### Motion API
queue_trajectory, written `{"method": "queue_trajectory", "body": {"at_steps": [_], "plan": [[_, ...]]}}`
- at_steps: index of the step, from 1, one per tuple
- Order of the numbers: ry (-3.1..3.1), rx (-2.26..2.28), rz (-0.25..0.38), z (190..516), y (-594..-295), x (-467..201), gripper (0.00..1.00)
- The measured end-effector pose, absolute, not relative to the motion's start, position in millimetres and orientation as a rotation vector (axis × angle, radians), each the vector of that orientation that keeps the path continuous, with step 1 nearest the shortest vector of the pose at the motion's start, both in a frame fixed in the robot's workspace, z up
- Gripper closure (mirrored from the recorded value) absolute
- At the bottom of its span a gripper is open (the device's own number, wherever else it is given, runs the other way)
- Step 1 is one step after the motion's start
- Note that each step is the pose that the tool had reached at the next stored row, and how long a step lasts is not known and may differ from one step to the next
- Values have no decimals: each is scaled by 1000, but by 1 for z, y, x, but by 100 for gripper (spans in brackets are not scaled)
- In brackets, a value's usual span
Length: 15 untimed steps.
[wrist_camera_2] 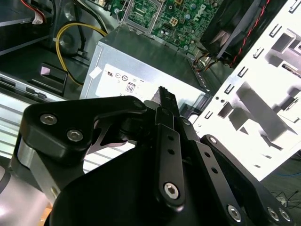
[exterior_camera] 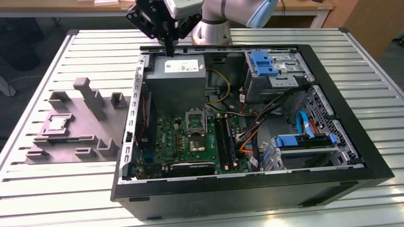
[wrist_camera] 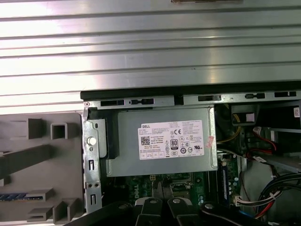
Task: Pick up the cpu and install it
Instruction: 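Reach for the cpu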
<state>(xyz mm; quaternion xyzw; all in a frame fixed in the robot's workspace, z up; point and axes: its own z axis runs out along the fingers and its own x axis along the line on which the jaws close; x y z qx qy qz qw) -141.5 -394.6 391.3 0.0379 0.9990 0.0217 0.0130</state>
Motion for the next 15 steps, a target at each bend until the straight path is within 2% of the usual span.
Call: {"method": "queue_trajectory", "body": {"at_steps": [15], "plan": [[3113, 118, 68, 391, -395, -145, 89]]}}
